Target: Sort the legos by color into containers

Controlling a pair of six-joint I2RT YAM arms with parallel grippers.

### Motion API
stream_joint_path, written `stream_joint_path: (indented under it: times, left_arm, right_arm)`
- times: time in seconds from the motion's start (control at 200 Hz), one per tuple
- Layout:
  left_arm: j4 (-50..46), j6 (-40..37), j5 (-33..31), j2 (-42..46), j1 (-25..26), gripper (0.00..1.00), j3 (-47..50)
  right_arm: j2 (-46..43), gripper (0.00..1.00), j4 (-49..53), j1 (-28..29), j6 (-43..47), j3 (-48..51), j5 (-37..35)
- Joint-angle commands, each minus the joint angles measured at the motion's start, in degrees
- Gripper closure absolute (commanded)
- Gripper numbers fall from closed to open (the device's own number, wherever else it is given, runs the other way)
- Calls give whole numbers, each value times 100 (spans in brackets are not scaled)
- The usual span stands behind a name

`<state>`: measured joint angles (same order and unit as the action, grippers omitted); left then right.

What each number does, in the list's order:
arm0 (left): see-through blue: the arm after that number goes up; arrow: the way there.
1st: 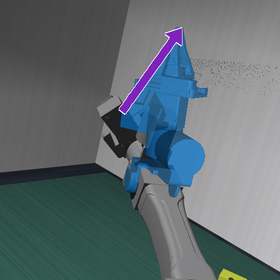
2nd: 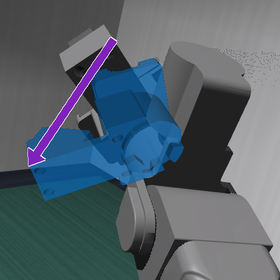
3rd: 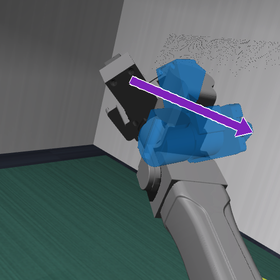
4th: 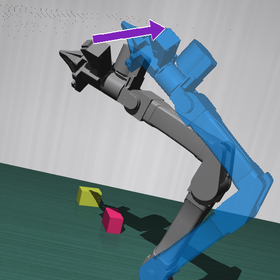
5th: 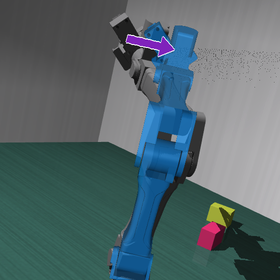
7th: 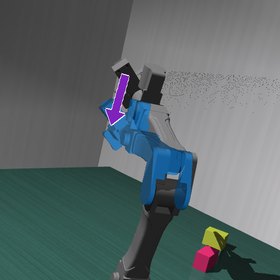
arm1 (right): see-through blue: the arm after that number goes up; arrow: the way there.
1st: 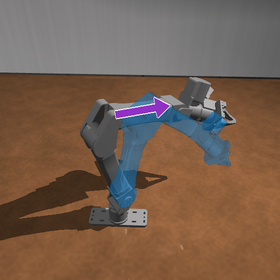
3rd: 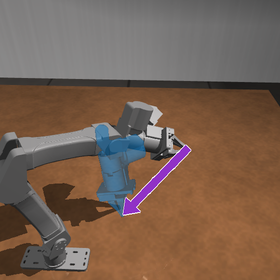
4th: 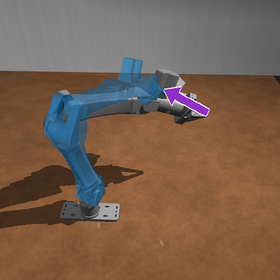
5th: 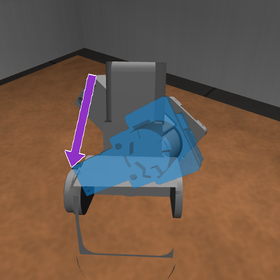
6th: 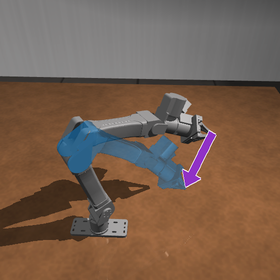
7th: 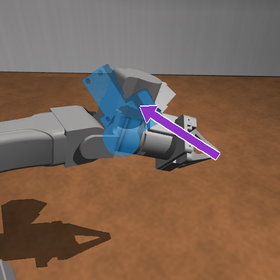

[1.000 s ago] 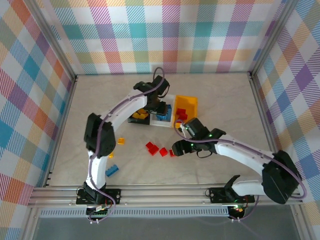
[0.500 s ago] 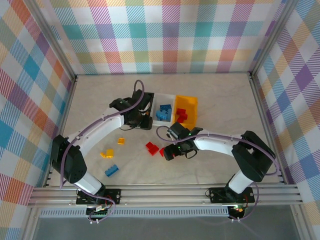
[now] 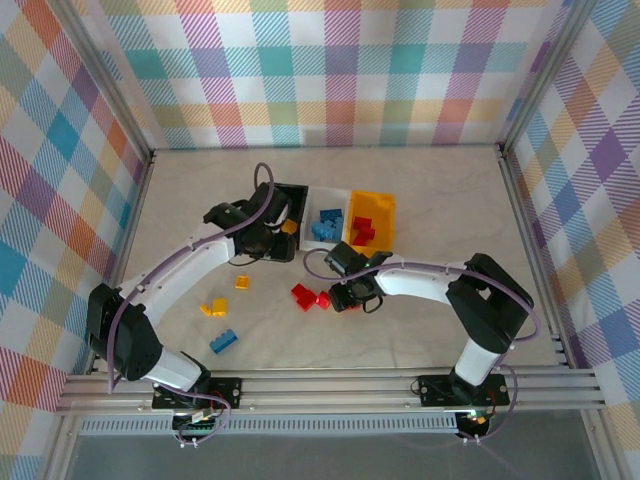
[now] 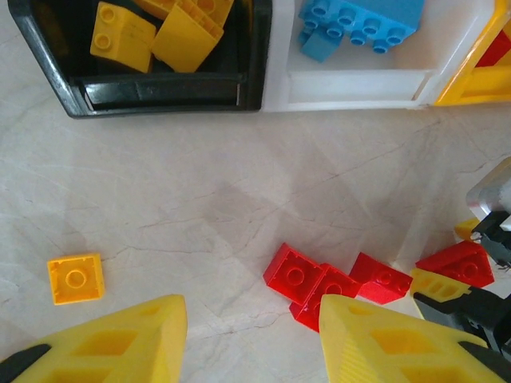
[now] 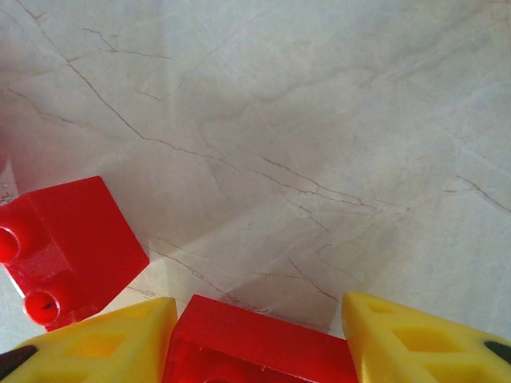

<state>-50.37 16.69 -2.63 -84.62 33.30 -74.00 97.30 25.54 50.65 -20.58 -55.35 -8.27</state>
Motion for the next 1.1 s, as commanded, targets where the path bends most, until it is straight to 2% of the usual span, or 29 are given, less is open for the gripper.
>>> stream_joint_path:
  times: [0.0, 0.25, 0.405, 0.74, 0.97, 1.095]
  left_arm:
    - [67, -26, -27, 195, -50, 52, 106]
    - [148, 52, 68, 257, -56, 52, 268]
    - [274, 224, 251, 406, -21, 52, 661]
    - [427, 410, 307, 698, 11, 50, 1282]
    - [378, 371, 309, 734, 19, 49, 1343]
    - [361, 365, 290, 731, 19, 48, 1364]
  right_arm:
    - [-66, 46, 216, 41, -102, -117, -184]
    - [-929, 44, 769, -43, 55, -446, -639]
    - [-1005, 44, 918, -619, 481, -980, -671]
    - [21, 43, 510, -1721, 1111, -2148, -456]
    - [831, 43, 391, -2088, 1257, -2722, -331]
    - [1017, 39, 382, -2181, 1302, -2865, -310]
